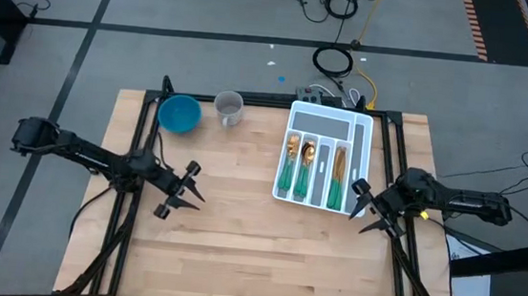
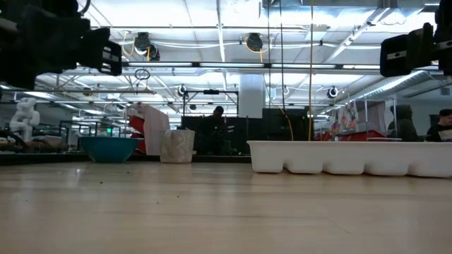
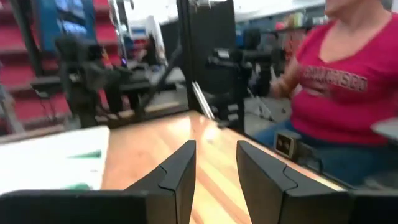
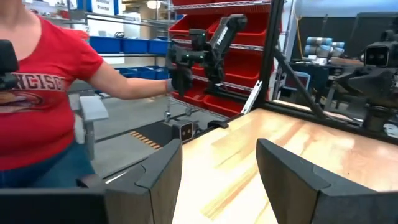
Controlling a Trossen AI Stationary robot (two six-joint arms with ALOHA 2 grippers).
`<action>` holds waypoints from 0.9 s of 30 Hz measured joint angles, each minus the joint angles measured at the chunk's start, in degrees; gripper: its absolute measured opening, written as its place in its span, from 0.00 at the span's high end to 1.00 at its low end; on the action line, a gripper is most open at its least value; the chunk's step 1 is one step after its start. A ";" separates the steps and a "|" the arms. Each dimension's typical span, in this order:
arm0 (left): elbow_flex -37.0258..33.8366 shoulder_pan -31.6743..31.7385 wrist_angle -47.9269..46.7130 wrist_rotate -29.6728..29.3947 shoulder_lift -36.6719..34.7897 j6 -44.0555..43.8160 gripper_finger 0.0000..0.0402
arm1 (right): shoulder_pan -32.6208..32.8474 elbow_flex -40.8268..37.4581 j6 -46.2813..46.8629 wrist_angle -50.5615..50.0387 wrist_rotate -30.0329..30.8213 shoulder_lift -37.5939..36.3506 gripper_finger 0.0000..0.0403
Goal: Sort silverware
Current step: Return to Home Position
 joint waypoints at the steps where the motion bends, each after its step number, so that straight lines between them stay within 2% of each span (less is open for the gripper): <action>1: 0.00 -0.46 -1.00 -0.19 0.00 0.00 0.69 | 0.02 0.00 0.00 -0.03 -0.07 0.00 0.51; 5: 0.00 -2.13 1.37 -0.39 -0.03 4.41 0.69 | 0.00 0.00 -0.01 -0.04 -0.01 0.00 0.51; 9: 0.00 -2.29 1.92 0.97 -0.39 5.00 0.69 | 0.00 0.00 0.54 -0.04 -0.01 0.00 0.51; 16: 0.00 -2.27 0.59 3.04 -0.37 0.10 0.69 | 0.00 0.00 15.18 -0.07 -0.01 0.01 0.51; 27: 0.00 -2.27 0.58 3.00 -0.39 0.07 0.69 | -0.02 0.00 16.12 -0.09 0.01 0.00 0.51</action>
